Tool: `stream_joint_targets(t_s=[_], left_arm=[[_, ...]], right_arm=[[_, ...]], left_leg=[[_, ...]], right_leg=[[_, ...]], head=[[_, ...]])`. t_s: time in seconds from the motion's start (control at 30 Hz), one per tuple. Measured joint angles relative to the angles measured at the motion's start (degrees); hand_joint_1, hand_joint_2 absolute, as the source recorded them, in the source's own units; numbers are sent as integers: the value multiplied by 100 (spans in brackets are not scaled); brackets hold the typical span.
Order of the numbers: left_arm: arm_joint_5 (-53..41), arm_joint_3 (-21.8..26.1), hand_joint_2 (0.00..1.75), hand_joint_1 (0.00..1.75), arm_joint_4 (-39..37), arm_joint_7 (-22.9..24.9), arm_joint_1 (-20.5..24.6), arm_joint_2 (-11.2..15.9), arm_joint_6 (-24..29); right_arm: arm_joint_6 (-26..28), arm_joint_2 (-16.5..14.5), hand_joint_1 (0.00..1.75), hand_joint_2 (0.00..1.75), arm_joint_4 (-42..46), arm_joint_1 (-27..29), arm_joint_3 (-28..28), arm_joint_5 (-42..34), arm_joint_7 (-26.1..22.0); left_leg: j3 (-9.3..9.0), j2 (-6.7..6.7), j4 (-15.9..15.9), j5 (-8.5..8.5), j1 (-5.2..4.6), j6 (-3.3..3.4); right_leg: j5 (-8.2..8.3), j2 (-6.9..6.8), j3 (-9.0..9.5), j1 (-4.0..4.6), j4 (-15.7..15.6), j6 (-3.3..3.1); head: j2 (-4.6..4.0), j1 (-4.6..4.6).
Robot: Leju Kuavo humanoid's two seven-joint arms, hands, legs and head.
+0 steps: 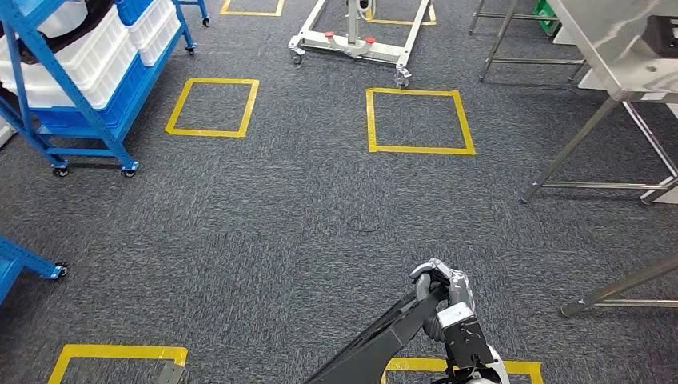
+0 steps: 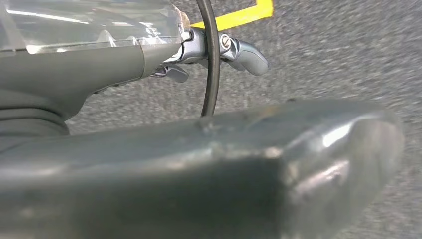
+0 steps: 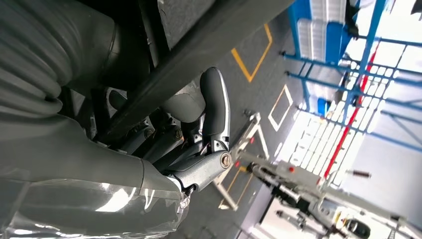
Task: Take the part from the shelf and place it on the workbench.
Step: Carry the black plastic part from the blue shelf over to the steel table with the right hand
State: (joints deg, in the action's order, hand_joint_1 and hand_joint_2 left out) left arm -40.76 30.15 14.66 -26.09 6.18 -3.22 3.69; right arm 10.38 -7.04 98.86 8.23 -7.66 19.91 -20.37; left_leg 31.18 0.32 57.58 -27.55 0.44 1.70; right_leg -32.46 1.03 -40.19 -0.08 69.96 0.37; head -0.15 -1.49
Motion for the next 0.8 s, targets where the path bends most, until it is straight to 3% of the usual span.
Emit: stream_joint_targets(t_s=[0.03, 0.07, 0.1, 0.17, 0.23, 0.3, 0.37, 0.43, 0.5, 0.57, 0.6, 0.63, 0.7, 0.77, 0.8], left_arm=[[-13, 9, 0, 0, -1, 27, -25, 4, 8], [-18, 15, 0, 0, -1, 41, -42, 7, 13], [-22, 18, 0, 0, -2, 48, -48, 8, 17], [-24, 20, 0, 0, -2, 57, -45, 8, 18], [-31, 21, 0, 0, -2, 61, -42, 8, 21], [-56, 23, 0, 0, -2, 60, -33, 9, 34], [-80, 24, 0, 0, -1, 55, 2, 11, 49], [-90, 26, 0, 0, 1, 48, 39, 17, 54], [-104, 47, 0, 0, 1, 58, 37, 43, 56], [-126, 78, 0, 0, 1, 84, 26, 79, 60], [-138, 92, 0, 0, 1, 97, 28, 93, 62], [-150, 101, 0, 0, 1, 107, 34, 105, 63], [-171, 113, 0, 0, 1, 118, 45, 131, 63], [-180, 119, 0, 0, 1, 126, 46, 149, 63], [-180, 120, 0, 0, 1, 130, 45, 154, 63]], right_arm=[[1, 0, 175, 175, -6, 1, -9, -8, -4], [2, 0, 175, 175, -15, 6, -15, -14, -4], [2, 0, 175, 175, -25, 9, -18, -19, -5], [2, 0, 175, 175, -38, 6, -25, -25, -6], [2, -1, 175, 175, -42, -7, -42, -31, -14], [2, -3, 175, 175, -44, -17, -57, -37, -33], [1, -10, 175, 175, -45, -17, -63, -43, -54], [-6, -26, 175, 175, -46, -34, -80, -49, -72], [-17, -46, 175, 175, -51, -62, -118, -51, -90], [-22, -56, 175, 175, -72, -68, -165, -52, -111], [-22, -57, 175, 175, -84, -67, -185, -55, -122], [-22, -57, 175, 175, -94, -67, -201, -60, -131], [-22, -62, 175, 175, -102, -71, -227, -70, -142], [-22, -74, 175, 175, -106, -75, -250, -75, -149], [-22, -80, 175, 175, -108, -72, -257, -75, -151]], left_leg=[[2, 84, 1, -6, -8, 2], [0, 163, 2, -15, -12, 2], [-5, 238, 3, -24, -14, -3], [-36, 365, 2, -49, -16, -28], [-68, 469, 4, -83, -34, -77], [-93, 573, -1, -108, -42, -131], [-124, 616, 12, -147, -31, -184], [-24, 376, 311, -361, -9, -223], [317, 82, 1055, -736, 14, -246], [634, 6, 1657, -903, 19, -267], [662, -3, 1654, -810, 23, -274], [581, -24, 1420, -612, 31, -279], [269, -235, 646, -208, 68, -289], [91, -436, 222, -87, 90, -266], [80, -450, 201, -111, 80, -239]], right_leg=[[-108, -48, -157, -16, 314, 17], [-116, -70, -228, -30, 456, 29], [-16, -92, -183, -38, 374, 32], [343, -230, 211, -28, -360, 6], [539, -452, 570, 28, -1021, -47], [542, -488, 635, 80, -1170, -83], [569, -357, 646, 68, -1216, -124], [603, -236, 688, 25, -1278, -187], [612, -93, 705, 7, -1291, -226], [608, 73, 705, 6, -1275, -232], [604, 158, 706, 2, -1258, -226], [594, 242, 708, -5, -1234, -215], [555, 401, 688, -16, -1154, -168], [533, 539, 626, -19, -1078, -108], [542, 599, 594, -23, -1065, -74]], head=[[0, 1], [0, 1], [0, 1], [0, 1], [0, 0], [0, 0], [0, 0], [0, -1], [0, -2], [0, -2], [0, -2], [0, -2], [0, -2], [0, -2], [0, -2]])
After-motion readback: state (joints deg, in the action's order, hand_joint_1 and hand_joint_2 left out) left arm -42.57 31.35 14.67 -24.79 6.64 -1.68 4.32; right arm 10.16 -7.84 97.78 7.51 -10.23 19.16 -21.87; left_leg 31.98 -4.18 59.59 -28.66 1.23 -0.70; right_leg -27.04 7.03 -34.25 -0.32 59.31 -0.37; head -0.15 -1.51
